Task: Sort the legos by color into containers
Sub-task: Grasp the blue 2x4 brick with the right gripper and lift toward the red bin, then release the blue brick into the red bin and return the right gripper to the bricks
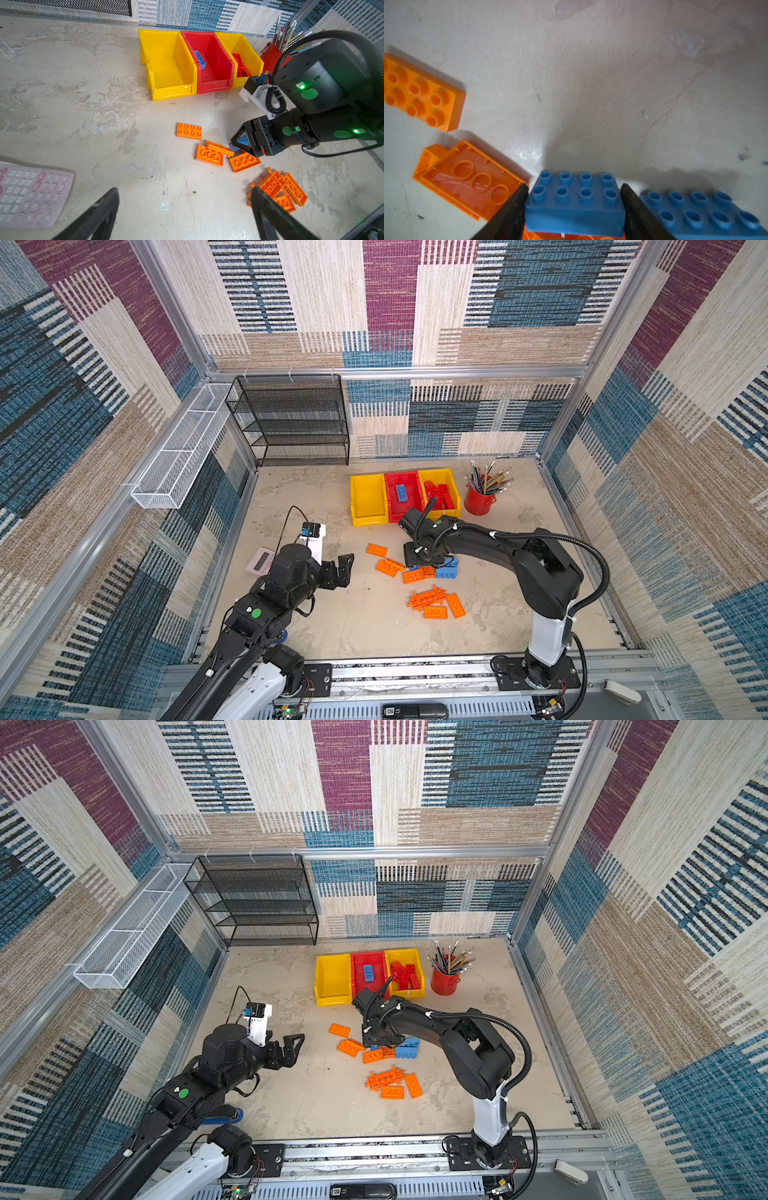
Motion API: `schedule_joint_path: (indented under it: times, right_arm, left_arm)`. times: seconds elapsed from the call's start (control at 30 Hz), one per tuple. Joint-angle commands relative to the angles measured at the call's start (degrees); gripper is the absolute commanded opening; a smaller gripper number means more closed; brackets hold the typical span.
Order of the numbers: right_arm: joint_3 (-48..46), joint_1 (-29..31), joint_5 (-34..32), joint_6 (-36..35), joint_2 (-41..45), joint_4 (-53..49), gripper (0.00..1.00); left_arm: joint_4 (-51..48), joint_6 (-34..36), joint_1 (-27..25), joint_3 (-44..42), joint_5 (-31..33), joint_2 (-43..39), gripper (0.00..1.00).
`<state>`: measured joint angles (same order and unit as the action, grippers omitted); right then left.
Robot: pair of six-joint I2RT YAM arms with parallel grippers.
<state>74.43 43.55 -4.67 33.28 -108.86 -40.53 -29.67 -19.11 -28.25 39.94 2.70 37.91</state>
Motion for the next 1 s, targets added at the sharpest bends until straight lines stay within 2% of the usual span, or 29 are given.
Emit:
schedule_joint_path:
  times: [0.0,0.17,0.33,0.43,0.67,0.97]
  right_arm:
    - [-0.8,0.0,0.4,-0.6,-1.0,-0.5,0.7]
    - [-1.0,0.0,0.6,-0.7,-1.3,-0.5,0.71]
    - [0.2,0.0,-0.2,-0.8,-1.0,-1.6,0.6]
    - [3.5,-0.3,-1.3,-1.5,-0.3,-3.1,0.6]
    - [19.6,-4.9,-1.2,-6.6,-4.1,-7.7,0.6]
    - [46.9,-11.1,-0.6,-14.1,-18.9,-14.3,0.6]
  left_arm:
    - [1.5,0.1,0.0,0.4,-0.8,0.7,0.99]
    - [2.7,0.6,0.0,0.6,-0.9,2.1,0.99]
    - [3.6,0.9,0.1,0.7,-0.8,3.3,0.99]
    - [3.7,1.1,0.1,0.8,-0.8,3.8,0.99]
    - [6.1,2.1,0.0,1.4,-0.6,7.2,0.99]
    - [9.9,4.4,0.1,5.6,0.0,15.6,0.99]
